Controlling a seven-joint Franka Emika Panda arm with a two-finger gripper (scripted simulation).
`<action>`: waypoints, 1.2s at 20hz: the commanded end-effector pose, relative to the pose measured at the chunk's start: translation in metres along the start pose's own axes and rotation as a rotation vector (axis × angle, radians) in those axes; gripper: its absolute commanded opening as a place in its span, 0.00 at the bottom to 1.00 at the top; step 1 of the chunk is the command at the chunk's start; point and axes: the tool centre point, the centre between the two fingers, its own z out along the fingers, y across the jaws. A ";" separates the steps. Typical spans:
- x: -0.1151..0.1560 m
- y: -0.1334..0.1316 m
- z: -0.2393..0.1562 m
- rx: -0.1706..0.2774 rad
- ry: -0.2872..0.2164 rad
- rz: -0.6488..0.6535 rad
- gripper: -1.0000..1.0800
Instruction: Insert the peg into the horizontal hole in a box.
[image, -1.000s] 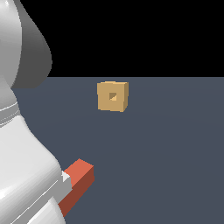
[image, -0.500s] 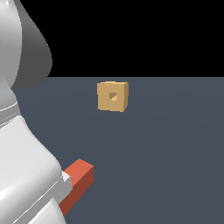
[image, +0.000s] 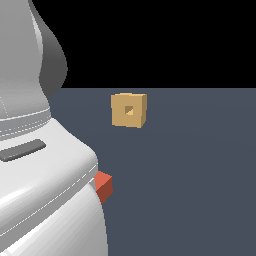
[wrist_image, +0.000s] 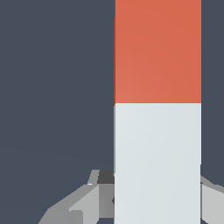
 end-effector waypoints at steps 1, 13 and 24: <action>0.018 -0.004 -0.004 -0.002 0.001 -0.012 0.00; 0.166 -0.049 -0.028 -0.002 0.000 -0.102 0.00; 0.316 -0.107 -0.052 -0.002 0.000 -0.195 0.00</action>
